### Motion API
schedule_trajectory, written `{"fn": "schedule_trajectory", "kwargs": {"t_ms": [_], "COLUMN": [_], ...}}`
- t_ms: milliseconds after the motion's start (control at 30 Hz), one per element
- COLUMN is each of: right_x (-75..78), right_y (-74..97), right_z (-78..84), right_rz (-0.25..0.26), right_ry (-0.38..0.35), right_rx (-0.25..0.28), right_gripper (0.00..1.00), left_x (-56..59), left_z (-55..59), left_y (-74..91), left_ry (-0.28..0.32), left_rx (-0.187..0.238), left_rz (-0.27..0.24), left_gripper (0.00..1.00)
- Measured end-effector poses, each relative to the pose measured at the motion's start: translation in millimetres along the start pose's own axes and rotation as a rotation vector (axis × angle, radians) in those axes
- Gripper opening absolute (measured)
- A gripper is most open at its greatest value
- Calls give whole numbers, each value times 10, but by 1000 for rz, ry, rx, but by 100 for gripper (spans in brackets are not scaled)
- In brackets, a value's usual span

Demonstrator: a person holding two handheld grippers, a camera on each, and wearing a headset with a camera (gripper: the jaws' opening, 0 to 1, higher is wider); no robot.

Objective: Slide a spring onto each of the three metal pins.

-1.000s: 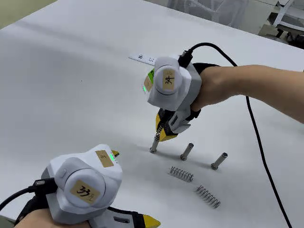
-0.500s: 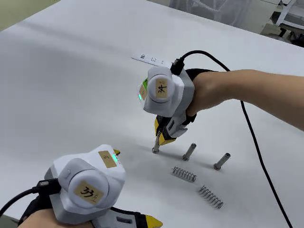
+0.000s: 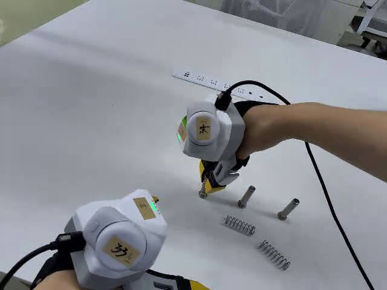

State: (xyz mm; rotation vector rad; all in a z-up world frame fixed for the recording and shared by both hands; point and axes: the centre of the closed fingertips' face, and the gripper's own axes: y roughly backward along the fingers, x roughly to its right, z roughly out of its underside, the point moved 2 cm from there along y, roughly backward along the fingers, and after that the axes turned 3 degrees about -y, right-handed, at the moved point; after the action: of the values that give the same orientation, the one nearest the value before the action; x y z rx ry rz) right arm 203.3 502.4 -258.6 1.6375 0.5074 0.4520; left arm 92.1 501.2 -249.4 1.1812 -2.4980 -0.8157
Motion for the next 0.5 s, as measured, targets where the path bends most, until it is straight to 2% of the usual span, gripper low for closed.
{"fn": "schedule_trajectory", "kwargs": {"t_ms": [500], "right_x": [-3], "right_y": [-78], "right_z": [29], "right_rz": [9], "right_ry": [-20], "right_rx": [10], "right_gripper": [13], "left_x": [-22], "left_z": [-7], "left_y": [2], "left_ry": [5], "left_rx": [3], "left_rz": [-4], "left_gripper": [98]}}
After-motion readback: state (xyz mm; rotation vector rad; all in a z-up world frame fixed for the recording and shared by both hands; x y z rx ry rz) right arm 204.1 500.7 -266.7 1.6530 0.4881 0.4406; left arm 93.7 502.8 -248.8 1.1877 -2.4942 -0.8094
